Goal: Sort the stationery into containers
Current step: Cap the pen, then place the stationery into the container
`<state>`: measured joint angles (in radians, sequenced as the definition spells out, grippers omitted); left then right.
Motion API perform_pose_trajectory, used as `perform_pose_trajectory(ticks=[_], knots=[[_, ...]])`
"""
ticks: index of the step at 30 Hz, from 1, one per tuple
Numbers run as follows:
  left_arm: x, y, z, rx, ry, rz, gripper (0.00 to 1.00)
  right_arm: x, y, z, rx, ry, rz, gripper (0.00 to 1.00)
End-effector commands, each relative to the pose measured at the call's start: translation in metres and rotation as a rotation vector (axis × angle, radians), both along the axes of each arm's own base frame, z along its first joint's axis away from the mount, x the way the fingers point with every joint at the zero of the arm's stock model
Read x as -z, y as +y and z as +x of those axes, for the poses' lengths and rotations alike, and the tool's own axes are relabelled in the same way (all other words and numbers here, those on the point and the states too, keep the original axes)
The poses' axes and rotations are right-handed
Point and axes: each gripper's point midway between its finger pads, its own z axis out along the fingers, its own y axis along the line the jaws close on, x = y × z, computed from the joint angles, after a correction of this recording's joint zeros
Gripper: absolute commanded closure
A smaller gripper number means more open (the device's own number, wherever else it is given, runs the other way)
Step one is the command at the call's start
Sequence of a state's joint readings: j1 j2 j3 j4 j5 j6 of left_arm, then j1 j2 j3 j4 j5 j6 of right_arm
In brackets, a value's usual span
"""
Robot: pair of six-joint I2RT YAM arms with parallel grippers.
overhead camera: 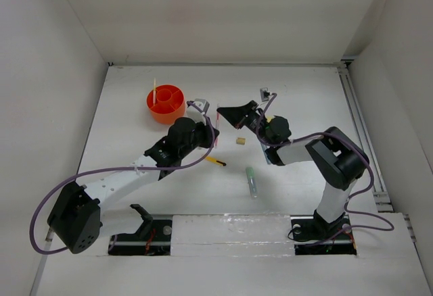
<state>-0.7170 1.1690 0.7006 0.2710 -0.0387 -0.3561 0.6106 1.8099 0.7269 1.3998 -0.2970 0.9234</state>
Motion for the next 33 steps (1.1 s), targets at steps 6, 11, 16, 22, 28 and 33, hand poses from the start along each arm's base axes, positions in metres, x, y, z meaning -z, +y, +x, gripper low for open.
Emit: perform_pose_trajectory(ticks=[6, 11, 16, 22, 28, 33], knots=[[-0.131, -0.001, 0.03, -0.049, -0.386, -0.252, 1.0, 0.04, 0.036, -0.067, -0.317, 0.071, -0.103, 0.88], [-0.116, 0.0, 0.029, -0.049, -0.366, -0.235, 1.0, 0.025, 0.026, -0.06, -0.311, 0.029, -0.05, 0.63], [-0.105, 0.012, 0.035, -0.121, -0.354, -0.213, 1.0, 0.014, 0.018, -0.056, -0.302, -0.007, -0.011, 0.37], [-0.097, 0.025, 0.052, -0.226, -0.357, -0.139, 1.0, -0.005, 0.0, -0.051, -0.271, -0.082, 0.031, 0.13], [-0.095, 0.099, 0.107, -0.607, -0.318, -0.029, 1.0, -0.029, -0.034, -0.051, -0.273, -0.248, 0.063, 0.03], [-0.12, 0.184, 0.144, -0.761, -0.351, 0.087, 1.0, -0.021, -0.04, -0.043, -0.271, -0.353, -0.043, 0.03]])
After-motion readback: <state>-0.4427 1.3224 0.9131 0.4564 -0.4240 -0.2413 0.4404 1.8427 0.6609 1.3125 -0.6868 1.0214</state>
